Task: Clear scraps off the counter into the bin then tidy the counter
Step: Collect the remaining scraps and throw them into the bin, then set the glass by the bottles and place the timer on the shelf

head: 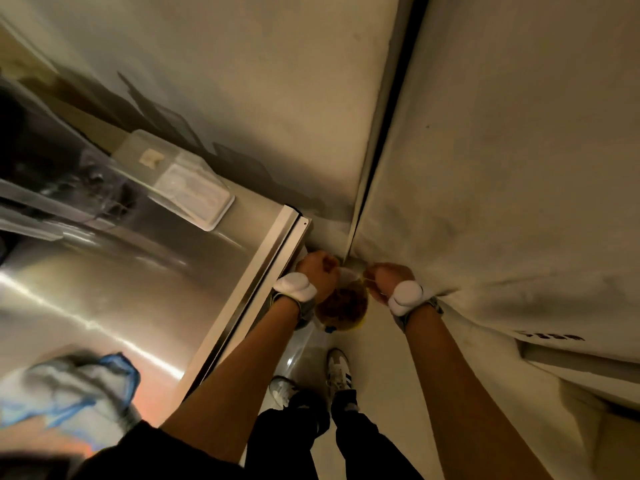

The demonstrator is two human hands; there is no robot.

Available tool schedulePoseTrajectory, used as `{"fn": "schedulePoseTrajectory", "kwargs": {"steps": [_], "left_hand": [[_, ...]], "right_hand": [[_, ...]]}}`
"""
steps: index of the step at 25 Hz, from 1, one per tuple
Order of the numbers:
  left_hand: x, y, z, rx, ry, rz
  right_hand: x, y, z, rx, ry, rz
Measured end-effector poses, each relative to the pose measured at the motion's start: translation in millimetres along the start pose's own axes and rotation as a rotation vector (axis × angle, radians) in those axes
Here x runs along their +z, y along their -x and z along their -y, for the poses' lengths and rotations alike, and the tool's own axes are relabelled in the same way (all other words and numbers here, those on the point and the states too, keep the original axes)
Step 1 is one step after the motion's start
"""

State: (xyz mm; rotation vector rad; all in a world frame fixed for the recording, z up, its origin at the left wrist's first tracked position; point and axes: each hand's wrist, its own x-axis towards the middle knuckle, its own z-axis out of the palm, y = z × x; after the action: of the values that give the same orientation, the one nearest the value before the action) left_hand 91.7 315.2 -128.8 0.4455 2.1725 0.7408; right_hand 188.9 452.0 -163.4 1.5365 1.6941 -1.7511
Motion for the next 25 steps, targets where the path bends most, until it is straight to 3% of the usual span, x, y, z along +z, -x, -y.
{"fn": "schedulePoseTrajectory", "kwargs": {"steps": [7,12,25], "left_hand": [[-65,81,-40,0.06,0.148,-0.192],[-114,134,-46,0.014,0.302,-0.425],[-181,281,69,-0.117,0.456,-0.96]], "right_hand": [[2,71,67,-0.096,-0.07,-0.016],[35,127,121,-0.238,-0.116,0.08],[206,261,141,-0.465,0.183,0.466]]}}
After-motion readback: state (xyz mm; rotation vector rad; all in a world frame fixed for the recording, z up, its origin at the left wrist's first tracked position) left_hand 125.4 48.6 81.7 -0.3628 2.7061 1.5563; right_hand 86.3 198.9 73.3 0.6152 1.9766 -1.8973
